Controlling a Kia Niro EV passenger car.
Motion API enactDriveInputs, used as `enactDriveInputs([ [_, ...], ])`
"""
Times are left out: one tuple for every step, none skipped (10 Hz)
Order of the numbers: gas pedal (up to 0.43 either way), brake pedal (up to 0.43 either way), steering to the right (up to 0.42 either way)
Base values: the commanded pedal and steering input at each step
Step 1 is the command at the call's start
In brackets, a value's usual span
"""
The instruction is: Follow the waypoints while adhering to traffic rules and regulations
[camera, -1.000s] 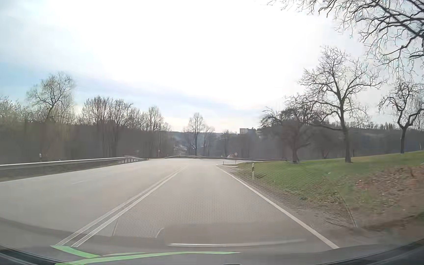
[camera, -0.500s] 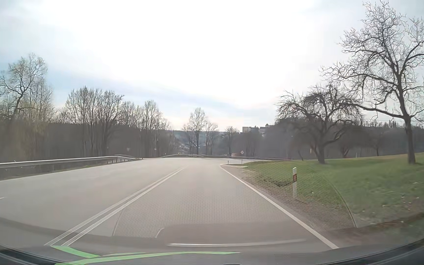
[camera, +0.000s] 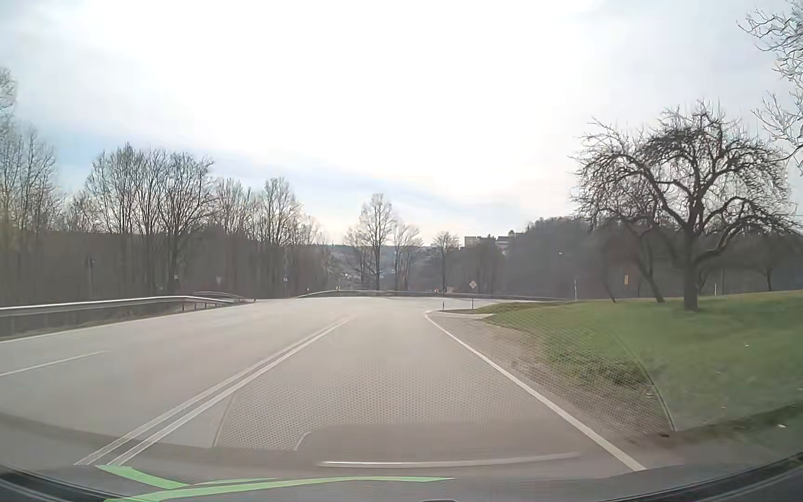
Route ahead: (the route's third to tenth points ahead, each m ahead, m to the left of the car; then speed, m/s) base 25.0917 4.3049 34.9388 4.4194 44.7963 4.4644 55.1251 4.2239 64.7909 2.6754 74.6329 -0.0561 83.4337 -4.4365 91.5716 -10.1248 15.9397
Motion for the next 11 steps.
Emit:
enactDriveInputs([
  [0.000, 0.287, -0.003],
  [0.000, 0.287, -0.003],
  [0.000, 0.287, -0.002],
  [0.000, 0.274, -0.001],
  [0.000, 0.262, -0.001],
  [0.000, 0.250, 0.000],
  [0.000, 0.244, 0.000],
  [0.000, 0.238, 0.001],
  [0.000, 0.232, 0.001],
  [0.000, 0.226, 0.001],
  [0.000, 0.220, 0.001],
])
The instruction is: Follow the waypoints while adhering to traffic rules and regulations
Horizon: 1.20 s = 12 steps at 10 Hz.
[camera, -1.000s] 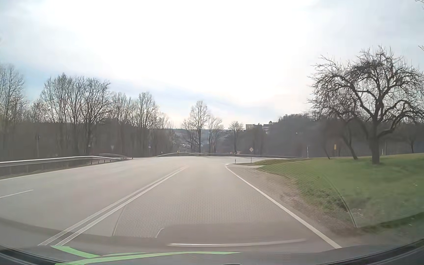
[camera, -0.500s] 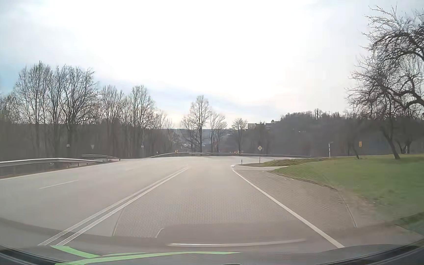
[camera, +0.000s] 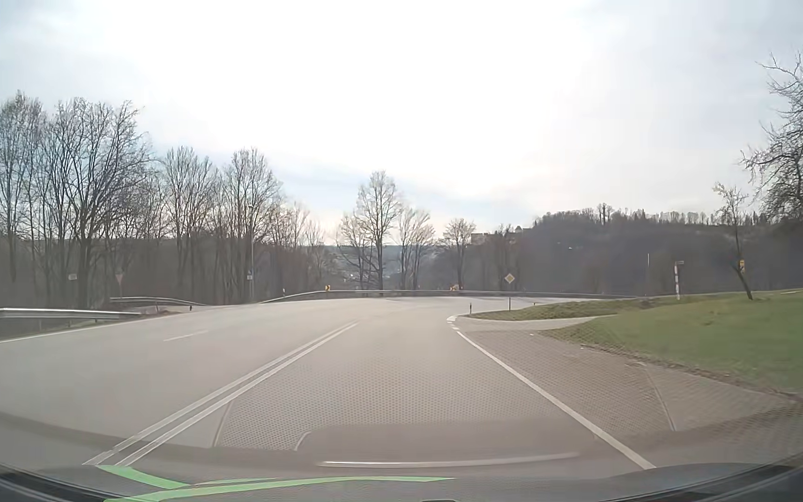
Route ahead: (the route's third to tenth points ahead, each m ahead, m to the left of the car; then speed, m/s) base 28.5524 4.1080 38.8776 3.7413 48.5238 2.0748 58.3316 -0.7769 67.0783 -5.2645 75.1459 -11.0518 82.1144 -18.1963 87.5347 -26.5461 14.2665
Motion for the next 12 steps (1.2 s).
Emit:
enactDriveInputs([
  [0.000, 0.213, 0.002],
  [0.000, 0.213, 0.002],
  [0.000, 0.213, 0.004],
  [0.000, 0.213, 0.005],
  [0.000, 0.213, 0.006],
  [0.000, 0.213, 0.006],
  [0.000, 0.213, 0.007],
  [0.000, 0.213, 0.007],
  [0.000, 0.213, 0.008],
  [0.000, 0.213, 0.009],
  [0.000, 0.213, 0.012],
  [0.000, 0.213, 0.014],
])
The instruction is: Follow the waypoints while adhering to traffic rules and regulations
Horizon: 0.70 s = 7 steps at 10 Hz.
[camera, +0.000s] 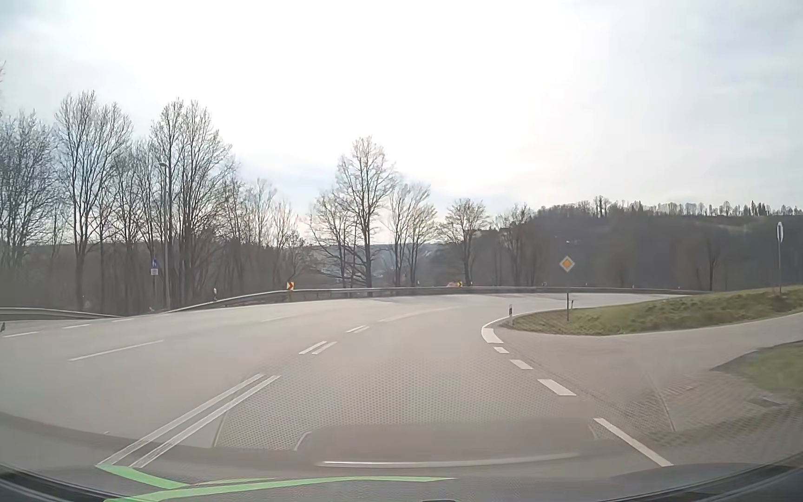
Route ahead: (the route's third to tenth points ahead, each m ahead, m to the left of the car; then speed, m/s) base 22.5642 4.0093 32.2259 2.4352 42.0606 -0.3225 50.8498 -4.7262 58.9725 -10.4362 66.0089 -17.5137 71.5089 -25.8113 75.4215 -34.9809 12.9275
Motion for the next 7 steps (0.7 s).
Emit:
enactDriveInputs([
  [0.000, 0.207, 0.017],
  [0.000, 0.183, 0.020],
  [0.000, 0.159, 0.021],
  [0.000, 0.140, 0.025],
  [0.000, 0.110, 0.029],
  [0.000, 0.085, 0.032],
  [0.000, 0.085, 0.035],
])
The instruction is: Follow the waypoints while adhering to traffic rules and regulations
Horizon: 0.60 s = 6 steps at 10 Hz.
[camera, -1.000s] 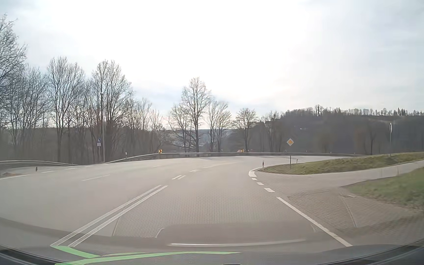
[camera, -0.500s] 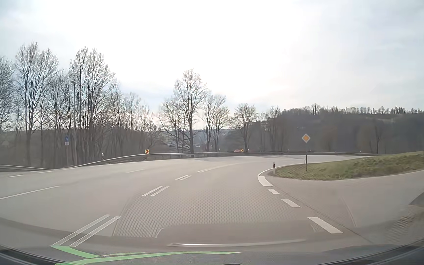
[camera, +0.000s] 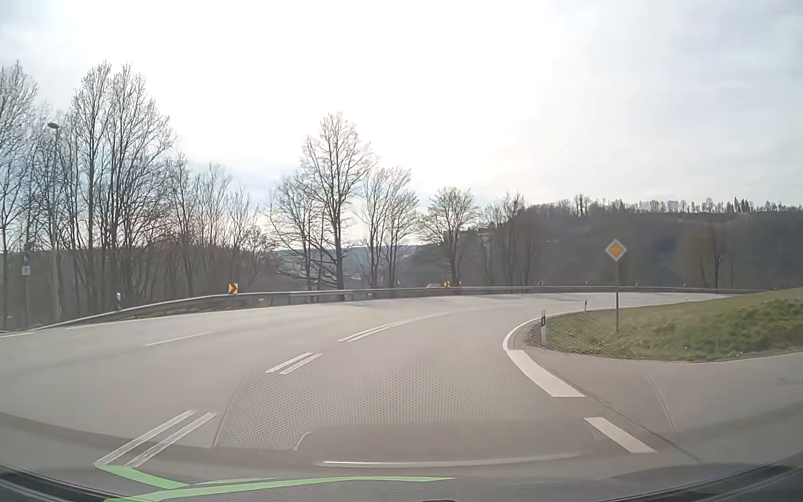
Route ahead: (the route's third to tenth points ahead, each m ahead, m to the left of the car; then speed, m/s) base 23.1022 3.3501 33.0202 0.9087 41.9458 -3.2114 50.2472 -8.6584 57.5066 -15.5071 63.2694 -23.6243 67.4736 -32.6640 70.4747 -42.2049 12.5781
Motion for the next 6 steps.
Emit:
enactDriveInputs([
  [0.000, 0.079, 0.036],
  [0.000, 0.079, 0.038],
  [0.000, 0.079, 0.040],
  [0.000, 0.073, 0.041],
  [0.000, 0.073, 0.043],
  [0.000, 0.061, 0.045],
])
